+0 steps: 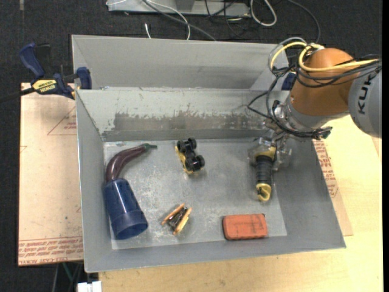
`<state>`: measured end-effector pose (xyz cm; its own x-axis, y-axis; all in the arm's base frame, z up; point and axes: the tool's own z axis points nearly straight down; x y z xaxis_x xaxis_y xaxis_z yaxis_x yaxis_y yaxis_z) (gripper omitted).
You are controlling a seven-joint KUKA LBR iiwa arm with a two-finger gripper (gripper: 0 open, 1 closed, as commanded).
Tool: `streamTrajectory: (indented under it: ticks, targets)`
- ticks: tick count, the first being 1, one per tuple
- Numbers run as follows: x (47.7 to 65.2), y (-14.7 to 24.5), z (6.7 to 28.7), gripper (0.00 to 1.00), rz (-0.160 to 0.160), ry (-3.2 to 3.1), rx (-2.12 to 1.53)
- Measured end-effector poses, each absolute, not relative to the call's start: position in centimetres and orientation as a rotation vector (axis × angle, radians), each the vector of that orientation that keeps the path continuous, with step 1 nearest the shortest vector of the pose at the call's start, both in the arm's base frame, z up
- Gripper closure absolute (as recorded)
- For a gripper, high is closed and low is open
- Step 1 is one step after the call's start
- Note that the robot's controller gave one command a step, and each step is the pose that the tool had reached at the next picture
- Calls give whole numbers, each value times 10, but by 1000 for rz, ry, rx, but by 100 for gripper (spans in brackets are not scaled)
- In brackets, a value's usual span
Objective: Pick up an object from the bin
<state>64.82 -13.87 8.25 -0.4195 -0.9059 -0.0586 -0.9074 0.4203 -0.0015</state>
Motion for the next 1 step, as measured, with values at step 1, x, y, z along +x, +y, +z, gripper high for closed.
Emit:
streamTrajectory:
  ticks: [1]
  targets:
    - [648, -139, 83, 100, 47, 2604, -1663]
